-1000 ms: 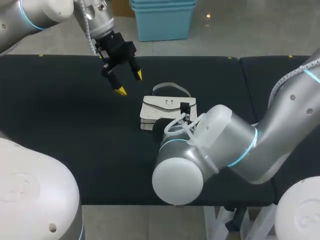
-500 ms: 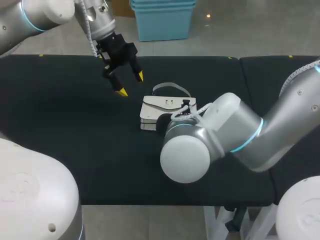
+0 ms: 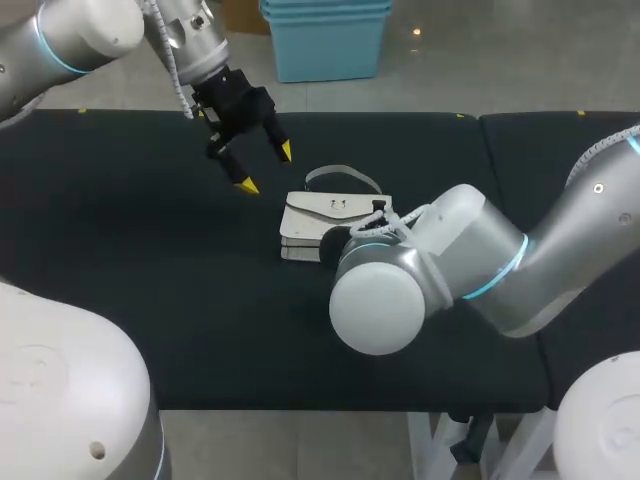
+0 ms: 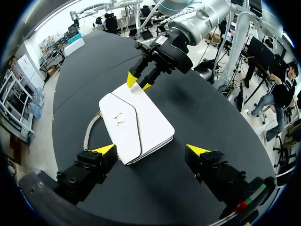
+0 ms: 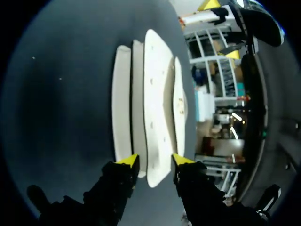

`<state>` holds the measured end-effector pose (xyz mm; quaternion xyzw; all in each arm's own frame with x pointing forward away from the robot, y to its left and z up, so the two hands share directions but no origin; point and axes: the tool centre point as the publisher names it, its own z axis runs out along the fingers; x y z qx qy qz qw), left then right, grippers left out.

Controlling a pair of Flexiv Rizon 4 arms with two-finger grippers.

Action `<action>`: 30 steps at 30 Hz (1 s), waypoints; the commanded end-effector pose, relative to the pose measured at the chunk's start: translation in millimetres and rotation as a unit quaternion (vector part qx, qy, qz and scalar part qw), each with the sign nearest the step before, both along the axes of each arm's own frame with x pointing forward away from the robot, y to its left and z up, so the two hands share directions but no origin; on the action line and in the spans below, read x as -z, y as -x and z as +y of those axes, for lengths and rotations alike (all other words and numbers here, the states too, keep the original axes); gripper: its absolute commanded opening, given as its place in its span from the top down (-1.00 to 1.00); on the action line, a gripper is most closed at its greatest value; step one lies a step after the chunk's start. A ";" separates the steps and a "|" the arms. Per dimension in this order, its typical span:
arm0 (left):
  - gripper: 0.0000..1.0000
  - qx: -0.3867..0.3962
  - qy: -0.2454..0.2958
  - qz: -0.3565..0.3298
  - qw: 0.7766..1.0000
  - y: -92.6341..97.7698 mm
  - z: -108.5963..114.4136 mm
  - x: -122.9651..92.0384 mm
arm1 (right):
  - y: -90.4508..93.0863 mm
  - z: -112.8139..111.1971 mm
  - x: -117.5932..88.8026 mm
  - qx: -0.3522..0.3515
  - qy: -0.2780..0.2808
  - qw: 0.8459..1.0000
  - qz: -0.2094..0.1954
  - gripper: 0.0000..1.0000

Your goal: Pick up the bag, open it, inspect its contents, close it, and place it on the opposite side

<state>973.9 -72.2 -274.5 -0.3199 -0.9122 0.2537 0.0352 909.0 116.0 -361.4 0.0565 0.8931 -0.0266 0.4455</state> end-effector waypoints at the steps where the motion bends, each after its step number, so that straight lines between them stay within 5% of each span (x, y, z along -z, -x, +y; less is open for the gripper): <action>1: -1.00 0.001 0.001 -0.008 1.000 4.4 -2.5 1.6 | -3.6 -0.6 6.5 0.003 -0.002 1.000 -0.001 0.25; 7: -1.00 0.011 0.008 -0.017 1.000 6.2 -6.0 3.3 | -6.0 -1.2 8.5 0.008 -0.006 1.000 -0.002 0.51; 12: -1.00 0.017 0.014 -0.025 0.999 8.1 -8.4 3.8 | -6.8 -0.9 8.8 0.011 -0.008 1.000 -0.005 1.00; 30: -1.00 0.028 0.067 -0.130 0.989 20.1 -28.4 12.0 | -0.8 2.9 13.6 0.015 -0.034 0.999 -0.013 1.00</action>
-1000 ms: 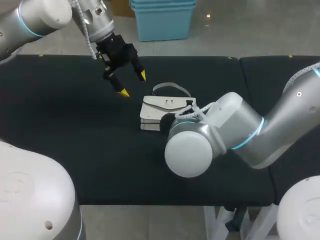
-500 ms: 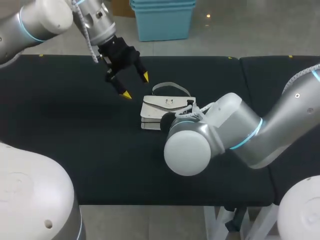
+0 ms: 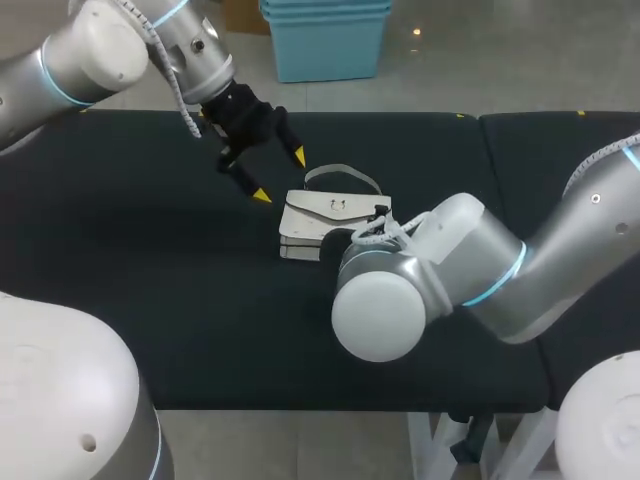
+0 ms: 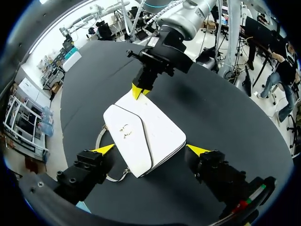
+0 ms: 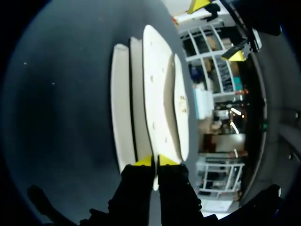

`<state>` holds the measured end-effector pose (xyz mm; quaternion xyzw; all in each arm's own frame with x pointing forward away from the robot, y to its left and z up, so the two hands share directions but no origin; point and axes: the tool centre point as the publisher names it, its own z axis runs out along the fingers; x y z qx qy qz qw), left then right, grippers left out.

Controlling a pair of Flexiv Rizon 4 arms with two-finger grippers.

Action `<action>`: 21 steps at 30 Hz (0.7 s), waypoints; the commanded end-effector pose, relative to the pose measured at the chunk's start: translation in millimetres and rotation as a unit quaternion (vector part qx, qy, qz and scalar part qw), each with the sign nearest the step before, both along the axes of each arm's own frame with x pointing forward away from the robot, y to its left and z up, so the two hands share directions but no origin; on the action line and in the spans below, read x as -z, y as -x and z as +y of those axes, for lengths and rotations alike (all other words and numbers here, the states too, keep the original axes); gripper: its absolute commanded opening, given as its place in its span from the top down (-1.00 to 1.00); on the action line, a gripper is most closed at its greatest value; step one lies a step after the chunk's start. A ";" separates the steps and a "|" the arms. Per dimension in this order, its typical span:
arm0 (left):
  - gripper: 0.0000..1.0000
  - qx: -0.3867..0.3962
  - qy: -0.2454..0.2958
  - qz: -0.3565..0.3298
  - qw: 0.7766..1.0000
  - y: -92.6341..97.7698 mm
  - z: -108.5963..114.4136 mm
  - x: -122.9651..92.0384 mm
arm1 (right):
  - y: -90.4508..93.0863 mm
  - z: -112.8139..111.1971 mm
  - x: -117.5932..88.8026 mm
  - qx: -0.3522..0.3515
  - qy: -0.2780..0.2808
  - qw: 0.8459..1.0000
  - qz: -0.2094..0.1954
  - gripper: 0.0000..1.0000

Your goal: Pick up the bag, open it, inspect its contents, close it, and place it on the opposite side

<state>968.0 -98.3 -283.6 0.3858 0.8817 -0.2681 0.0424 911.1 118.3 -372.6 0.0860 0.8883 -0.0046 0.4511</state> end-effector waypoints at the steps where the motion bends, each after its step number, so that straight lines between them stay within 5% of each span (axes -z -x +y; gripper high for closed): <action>1: -1.00 -0.025 0.028 -0.050 0.998 12.9 -5.2 3.6 | 1.3 0.5 2.4 -0.001 -0.001 1.000 -0.004 1.00; 7: -1.00 -0.039 0.051 -0.119 0.991 6.2 -22.8 12.1 | 1.3 0.5 2.4 -0.001 -0.001 1.000 -0.004 1.00; 14: -0.33 -0.041 0.076 -0.142 0.986 3.9 -29.2 27.8 | 1.3 0.5 2.4 -0.001 -0.001 1.000 -0.004 1.00; 21: -0.18 -0.031 0.080 -0.168 0.982 -3.1 -31.4 38.0 | 1.3 0.5 2.4 -0.001 -0.001 1.000 -0.004 1.00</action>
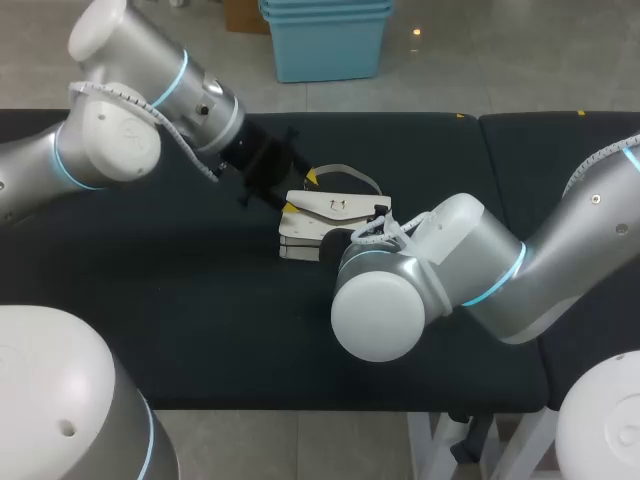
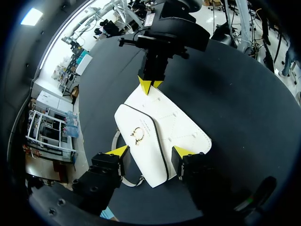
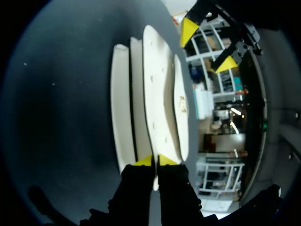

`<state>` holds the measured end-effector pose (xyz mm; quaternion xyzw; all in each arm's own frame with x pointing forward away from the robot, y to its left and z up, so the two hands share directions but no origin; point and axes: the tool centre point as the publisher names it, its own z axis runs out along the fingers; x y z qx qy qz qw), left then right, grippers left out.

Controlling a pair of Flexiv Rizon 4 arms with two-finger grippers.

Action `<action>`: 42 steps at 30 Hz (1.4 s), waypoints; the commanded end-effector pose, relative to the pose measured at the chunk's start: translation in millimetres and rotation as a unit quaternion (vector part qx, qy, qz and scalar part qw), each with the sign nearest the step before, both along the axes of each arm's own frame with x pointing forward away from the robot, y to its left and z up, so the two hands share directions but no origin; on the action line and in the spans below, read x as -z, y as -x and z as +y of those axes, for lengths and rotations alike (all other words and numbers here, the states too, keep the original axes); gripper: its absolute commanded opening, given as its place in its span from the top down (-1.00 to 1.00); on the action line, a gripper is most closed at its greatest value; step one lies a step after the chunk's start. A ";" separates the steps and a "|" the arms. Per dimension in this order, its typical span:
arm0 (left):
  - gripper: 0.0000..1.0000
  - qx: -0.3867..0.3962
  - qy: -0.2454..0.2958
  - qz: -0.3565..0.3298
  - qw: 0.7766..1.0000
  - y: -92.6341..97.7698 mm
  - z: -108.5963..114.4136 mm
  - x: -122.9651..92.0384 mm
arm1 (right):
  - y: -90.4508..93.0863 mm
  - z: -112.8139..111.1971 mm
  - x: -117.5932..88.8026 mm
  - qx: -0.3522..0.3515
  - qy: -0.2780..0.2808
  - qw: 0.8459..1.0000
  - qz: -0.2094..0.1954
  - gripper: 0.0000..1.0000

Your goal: Pick up the bag, open it, inspect its contents, close it, and place it on the opposite side

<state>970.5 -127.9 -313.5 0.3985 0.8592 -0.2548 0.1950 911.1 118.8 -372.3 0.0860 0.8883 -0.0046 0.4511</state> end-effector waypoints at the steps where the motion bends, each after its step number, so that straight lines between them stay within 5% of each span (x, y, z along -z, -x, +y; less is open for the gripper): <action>1: -0.18 -0.006 0.029 -0.028 0.999 -1.5 -1.4 9.4 | 1.2 0.0 2.7 -0.001 -0.001 1.000 -0.004 1.00; 10: 0.11 -0.019 0.044 -0.044 0.998 -10.5 -0.3 23.5 | 1.2 0.0 2.7 -0.001 -0.001 1.000 -0.004 1.00; 28: 0.20 -0.041 0.063 -0.059 0.995 -20.2 -8.3 43.3 | 1.2 0.0 2.7 -0.001 -0.001 1.000 -0.004 1.00; 33: 0.47 -0.046 0.070 -0.061 0.995 -27.2 -13.4 44.8 | 1.2 0.0 2.7 -0.001 -0.001 1.000 -0.004 1.00; 36: 0.98 -0.048 0.072 -0.060 0.994 -31.1 -16.5 43.9 | 1.2 0.0 2.7 -0.001 -0.001 1.000 -0.004 1.00; 42: 1.00 -0.064 0.077 -0.035 0.994 -40.9 -14.7 33.5 | 1.2 0.0 2.7 -0.001 -0.001 1.000 -0.004 1.00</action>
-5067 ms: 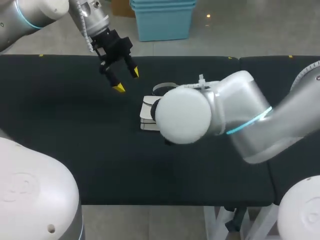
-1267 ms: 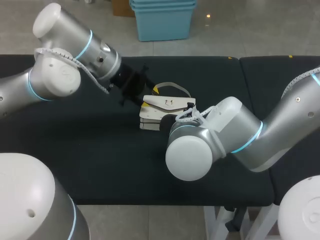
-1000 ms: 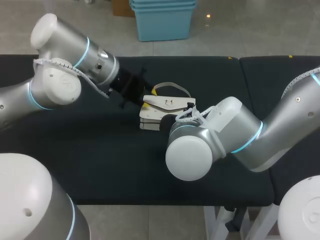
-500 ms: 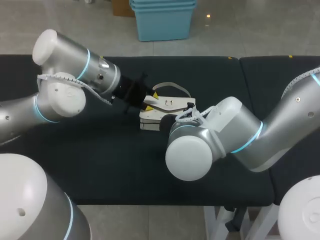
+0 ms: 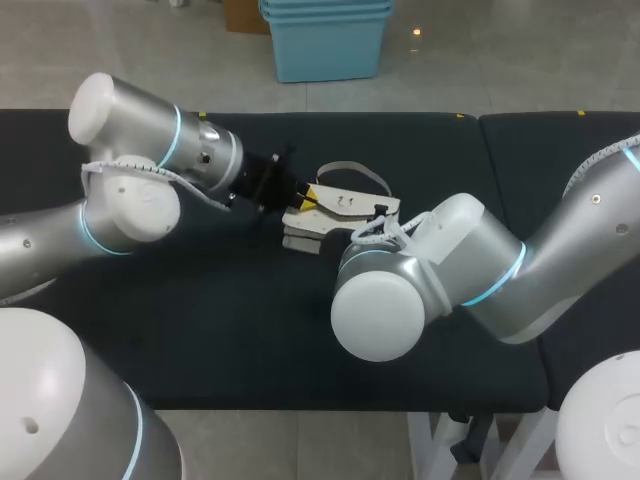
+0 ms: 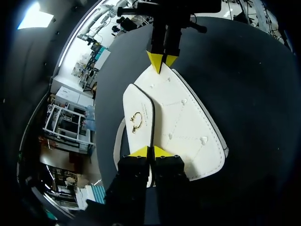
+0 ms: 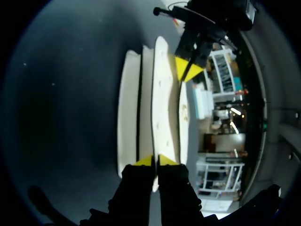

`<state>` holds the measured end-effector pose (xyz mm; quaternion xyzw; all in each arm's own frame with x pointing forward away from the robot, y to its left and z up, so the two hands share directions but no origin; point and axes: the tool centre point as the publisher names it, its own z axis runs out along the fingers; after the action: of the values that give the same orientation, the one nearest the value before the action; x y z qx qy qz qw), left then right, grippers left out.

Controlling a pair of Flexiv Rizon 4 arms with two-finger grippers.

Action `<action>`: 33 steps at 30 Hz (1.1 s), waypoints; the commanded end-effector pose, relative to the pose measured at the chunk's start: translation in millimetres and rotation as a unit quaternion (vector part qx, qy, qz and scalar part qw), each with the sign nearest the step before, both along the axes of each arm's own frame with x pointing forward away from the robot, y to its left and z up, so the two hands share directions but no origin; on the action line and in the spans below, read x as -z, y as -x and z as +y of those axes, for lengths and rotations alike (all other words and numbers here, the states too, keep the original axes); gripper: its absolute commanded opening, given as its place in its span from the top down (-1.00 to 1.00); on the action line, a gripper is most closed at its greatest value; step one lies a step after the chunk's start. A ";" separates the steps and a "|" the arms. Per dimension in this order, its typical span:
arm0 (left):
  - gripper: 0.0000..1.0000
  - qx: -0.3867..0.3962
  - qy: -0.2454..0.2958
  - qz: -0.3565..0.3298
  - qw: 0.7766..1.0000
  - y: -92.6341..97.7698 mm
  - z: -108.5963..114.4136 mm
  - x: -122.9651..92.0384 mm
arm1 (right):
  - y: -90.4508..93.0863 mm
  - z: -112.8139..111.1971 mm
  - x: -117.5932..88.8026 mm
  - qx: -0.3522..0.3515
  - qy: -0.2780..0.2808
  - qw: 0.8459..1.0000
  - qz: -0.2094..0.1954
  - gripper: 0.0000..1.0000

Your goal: Pick up the bag, open it, inspect its contents, close it, and place it on the opposite side

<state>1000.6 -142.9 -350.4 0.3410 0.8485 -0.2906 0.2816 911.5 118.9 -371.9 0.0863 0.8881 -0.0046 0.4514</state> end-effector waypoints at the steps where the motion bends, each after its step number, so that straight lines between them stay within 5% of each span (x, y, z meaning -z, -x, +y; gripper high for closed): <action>1: 1.00 0.003 0.004 0.027 1.000 -12.8 1.8 -6.4 | 1.7 -0.1 3.2 -0.002 -0.001 1.000 -0.004 1.00; 21: 1.00 -0.046 0.028 0.239 0.970 -40.3 9.2 -37.8 | 1.7 -0.1 3.2 -0.002 -0.001 1.000 -0.004 1.00; 29: 1.00 -0.032 0.008 0.213 0.976 -29.9 3.7 -33.9 | 1.7 -0.1 3.2 -0.002 -0.001 1.000 -0.004 1.00; 30: 0.76 -0.033 0.006 0.204 0.978 -27.2 3.2 -33.0 | 1.7 -0.1 3.2 -0.002 -0.001 1.000 -0.004 1.00; 31: 0.28 -0.037 0.002 0.196 0.980 -24.6 2.9 -32.4 | 1.7 -0.1 3.2 -0.002 -0.001 1.000 -0.004 1.00; 33: -0.17 -0.051 -0.004 0.177 0.983 -18.5 2.8 -31.8 | 1.7 -0.1 3.2 -0.002 -0.001 1.000 -0.004 1.00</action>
<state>1033.7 -137.5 -320.6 0.2524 0.8993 -0.3393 0.1114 911.1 119.5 -372.4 0.0859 0.8883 -0.0048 0.4512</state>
